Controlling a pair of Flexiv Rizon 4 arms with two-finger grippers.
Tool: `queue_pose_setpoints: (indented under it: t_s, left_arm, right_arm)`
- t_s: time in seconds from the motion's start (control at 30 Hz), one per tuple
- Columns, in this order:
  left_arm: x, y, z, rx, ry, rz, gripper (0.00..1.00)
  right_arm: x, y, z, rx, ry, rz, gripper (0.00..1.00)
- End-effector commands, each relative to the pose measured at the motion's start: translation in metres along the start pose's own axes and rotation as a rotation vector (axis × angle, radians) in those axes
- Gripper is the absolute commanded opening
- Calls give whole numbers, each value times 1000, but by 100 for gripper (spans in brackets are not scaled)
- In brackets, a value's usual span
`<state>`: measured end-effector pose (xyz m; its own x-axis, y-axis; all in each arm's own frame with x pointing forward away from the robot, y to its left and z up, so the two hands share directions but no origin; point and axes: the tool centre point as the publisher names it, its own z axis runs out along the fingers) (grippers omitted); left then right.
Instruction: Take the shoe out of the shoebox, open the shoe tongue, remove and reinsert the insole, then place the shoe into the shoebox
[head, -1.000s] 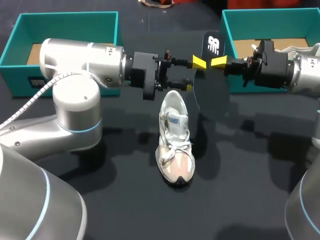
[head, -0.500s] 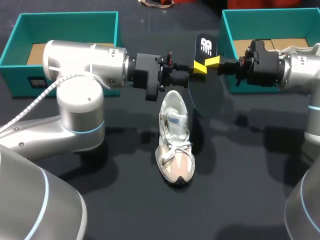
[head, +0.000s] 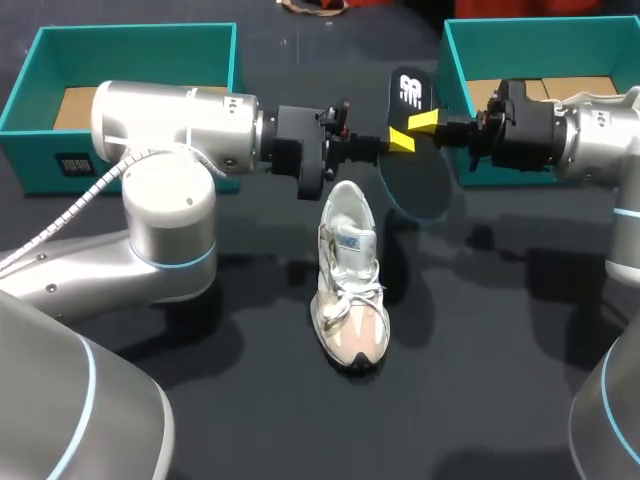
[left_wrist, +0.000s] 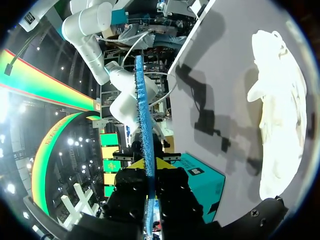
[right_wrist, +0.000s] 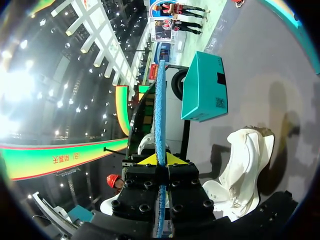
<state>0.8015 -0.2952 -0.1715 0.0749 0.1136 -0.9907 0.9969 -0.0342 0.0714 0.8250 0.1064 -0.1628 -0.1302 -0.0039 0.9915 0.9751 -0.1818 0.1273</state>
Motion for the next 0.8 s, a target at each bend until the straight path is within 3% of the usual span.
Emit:
queue_pose_setpoints:
  t_s: [0.03,0.07,0.33,0.63,0.73,0.8]
  left_arm:
    - [0,2,3,-7,11,4,0]
    - [0,2,-1,-10,14,5,0]
    - [2,2,-30,-25,43,-19,0]
    - [5,-18,-56,-17,37,-100,0]
    - [3,-26,-65,6,-30,-275,0]
    - [-1,-20,-78,89,-57,-639,0]
  right_arm:
    - [2,-4,-3,-20,3,-10,70]
    - [4,-5,-6,-28,8,-19,100]
    - [14,-20,-39,-42,28,-62,100]
    - [17,-27,-67,-26,18,-90,100]
    - [17,-27,-67,-26,18,-90,100]
    - [17,-27,-67,-26,18,-90,100]
